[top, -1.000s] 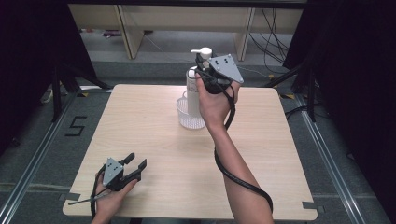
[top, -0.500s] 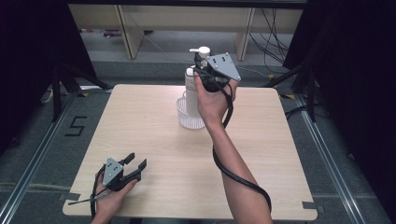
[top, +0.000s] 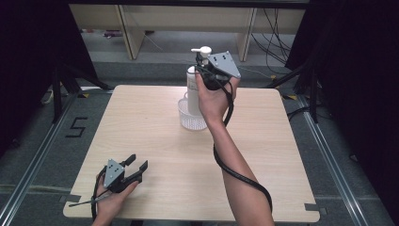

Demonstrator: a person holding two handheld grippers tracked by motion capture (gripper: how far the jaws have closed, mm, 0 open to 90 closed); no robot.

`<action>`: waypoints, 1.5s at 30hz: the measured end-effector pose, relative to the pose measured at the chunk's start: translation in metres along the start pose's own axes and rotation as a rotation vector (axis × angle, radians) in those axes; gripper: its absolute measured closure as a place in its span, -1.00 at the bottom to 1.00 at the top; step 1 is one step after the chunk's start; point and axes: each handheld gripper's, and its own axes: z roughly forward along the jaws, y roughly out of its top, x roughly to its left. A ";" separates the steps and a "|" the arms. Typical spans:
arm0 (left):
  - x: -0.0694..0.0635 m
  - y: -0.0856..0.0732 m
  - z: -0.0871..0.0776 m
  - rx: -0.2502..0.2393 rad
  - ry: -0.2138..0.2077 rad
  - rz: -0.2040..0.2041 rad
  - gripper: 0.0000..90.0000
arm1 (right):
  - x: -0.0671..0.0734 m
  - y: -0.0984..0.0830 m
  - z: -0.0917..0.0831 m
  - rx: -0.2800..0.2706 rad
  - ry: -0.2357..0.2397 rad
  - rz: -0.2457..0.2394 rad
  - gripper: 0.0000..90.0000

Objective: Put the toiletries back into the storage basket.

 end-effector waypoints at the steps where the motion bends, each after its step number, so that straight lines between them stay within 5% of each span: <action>1: 0.000 0.000 0.000 0.000 0.000 0.000 -0.04 | -0.001 -0.001 0.002 0.001 -0.003 -0.007 0.34; 45: 0.001 0.000 -0.001 -0.001 0.000 -0.010 -0.04 | -0.003 -0.012 0.032 0.044 -0.004 0.024 0.34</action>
